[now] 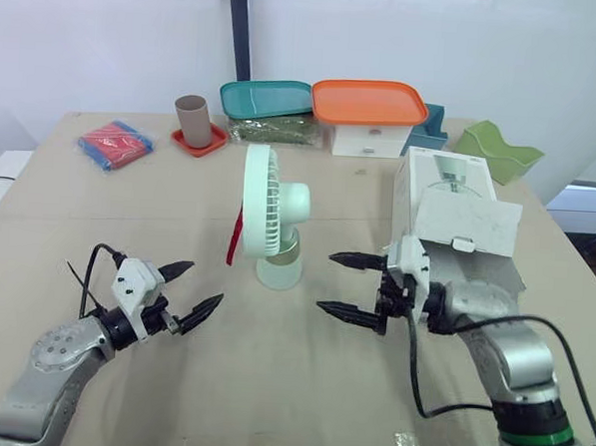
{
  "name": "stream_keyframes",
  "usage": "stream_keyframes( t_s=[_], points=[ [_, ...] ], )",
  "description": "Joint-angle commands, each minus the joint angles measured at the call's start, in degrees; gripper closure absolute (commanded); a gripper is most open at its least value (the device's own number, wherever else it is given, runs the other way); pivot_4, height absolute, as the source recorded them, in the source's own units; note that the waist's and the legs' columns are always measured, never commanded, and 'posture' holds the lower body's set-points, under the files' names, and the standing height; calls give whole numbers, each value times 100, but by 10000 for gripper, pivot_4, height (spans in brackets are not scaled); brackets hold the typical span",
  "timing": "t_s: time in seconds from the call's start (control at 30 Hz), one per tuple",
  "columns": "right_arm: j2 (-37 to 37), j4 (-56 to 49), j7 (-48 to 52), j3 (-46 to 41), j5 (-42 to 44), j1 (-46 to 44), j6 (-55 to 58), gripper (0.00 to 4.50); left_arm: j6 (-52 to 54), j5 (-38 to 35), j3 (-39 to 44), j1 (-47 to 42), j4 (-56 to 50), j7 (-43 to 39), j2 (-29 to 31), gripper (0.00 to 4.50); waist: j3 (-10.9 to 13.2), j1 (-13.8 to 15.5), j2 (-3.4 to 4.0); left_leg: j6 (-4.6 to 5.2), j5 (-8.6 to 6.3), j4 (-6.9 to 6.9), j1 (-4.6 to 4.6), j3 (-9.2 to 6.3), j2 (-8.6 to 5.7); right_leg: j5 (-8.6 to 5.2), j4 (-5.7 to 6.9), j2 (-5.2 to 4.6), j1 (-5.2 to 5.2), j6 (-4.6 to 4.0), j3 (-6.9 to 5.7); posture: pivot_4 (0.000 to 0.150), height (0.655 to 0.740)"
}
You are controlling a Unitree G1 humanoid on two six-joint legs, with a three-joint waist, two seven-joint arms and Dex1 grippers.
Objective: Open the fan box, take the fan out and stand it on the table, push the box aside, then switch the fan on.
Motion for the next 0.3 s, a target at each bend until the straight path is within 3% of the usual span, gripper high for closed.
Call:
stream_keyframes(
  t_s=[0.03, 0.23, 0.3],
  points=[
    [330, -268, -998, -80, -511, 696, -474, 321, -62, 332, -120, 102, -117, 411, -214, 0, -4, 14, -7, -1, 1, 0, -2, 0, -2, 0, 0, -2, -2, 1, 0, 1500, 7400],
    [1135, -216, -2287, -347, -701, 1546, -749, 321, -313, 1099, -484, 179, 282, 904, -560, 0, -4, 44, -6, -7, 4, 0, 6, 5, -2, -2, 0, 2, 1, 3, 11, 1500, 7400],
    [1124, -163, -2287, -241, -836, 1712, -983, 321, -373, 1268, -588, 163, 357, 976, -607, 0, -4, 43, -6, -8, 4, -1, 7, 7, 0, -2, 0, 5, 1, 3, 14, 1500, 7400]
  ],
)
